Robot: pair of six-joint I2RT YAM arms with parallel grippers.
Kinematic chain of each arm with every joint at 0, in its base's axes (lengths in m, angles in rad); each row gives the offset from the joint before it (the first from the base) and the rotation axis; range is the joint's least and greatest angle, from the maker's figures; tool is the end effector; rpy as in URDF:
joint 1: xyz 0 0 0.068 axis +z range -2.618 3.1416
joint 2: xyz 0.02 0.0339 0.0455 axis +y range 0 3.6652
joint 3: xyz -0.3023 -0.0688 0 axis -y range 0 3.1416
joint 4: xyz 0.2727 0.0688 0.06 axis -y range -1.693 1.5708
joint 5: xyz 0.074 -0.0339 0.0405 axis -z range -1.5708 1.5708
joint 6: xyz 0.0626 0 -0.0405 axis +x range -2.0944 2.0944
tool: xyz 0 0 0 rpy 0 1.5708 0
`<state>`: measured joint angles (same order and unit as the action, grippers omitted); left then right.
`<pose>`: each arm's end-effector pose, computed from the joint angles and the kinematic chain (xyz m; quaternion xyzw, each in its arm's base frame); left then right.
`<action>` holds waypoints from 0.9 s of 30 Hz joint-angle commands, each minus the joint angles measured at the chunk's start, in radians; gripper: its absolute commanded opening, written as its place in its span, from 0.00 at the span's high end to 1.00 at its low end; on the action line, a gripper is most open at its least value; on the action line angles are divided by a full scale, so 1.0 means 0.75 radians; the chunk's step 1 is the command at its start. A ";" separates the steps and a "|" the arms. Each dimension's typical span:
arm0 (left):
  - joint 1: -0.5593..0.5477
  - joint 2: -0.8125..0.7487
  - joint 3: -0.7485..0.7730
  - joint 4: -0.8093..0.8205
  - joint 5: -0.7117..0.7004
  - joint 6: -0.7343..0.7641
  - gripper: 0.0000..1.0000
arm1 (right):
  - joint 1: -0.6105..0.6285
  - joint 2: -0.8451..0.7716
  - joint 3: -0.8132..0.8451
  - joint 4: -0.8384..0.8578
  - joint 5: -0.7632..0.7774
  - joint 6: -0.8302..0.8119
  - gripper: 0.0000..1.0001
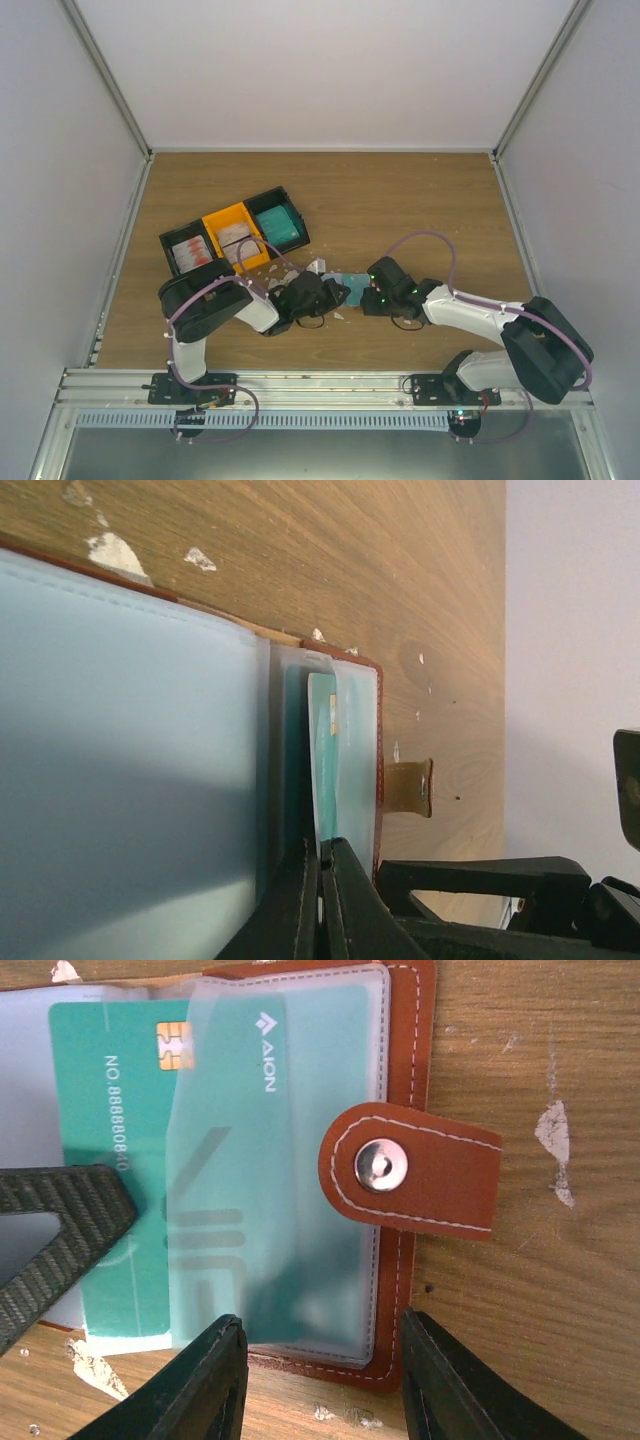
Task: Put the credit cards into the card holder
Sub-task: Insert the credit card into the card holder.
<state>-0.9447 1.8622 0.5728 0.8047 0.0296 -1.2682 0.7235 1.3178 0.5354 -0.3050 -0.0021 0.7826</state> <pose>0.2101 -0.2937 0.0941 -0.1303 0.8461 -0.4677 0.2201 0.1824 0.1613 0.1355 0.0284 0.9705 0.1644 0.1739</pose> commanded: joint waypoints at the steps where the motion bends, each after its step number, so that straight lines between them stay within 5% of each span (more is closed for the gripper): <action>1: -0.017 0.059 0.041 -0.003 0.044 0.037 1.00 | 0.002 0.034 -0.041 -0.003 -0.069 0.008 0.56; 17: -0.005 0.097 0.134 -0.066 0.169 0.139 0.94 | 0.003 0.001 -0.046 0.001 -0.041 0.017 0.56; 27: 0.002 -0.123 0.149 -0.319 0.146 0.285 0.59 | -0.006 -0.191 -0.014 -0.081 0.116 0.062 0.54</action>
<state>-0.9382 1.8519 0.6586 0.6750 0.1425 -1.1320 0.7235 1.2415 0.5205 -0.3317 0.0200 0.8005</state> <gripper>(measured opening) 0.357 0.450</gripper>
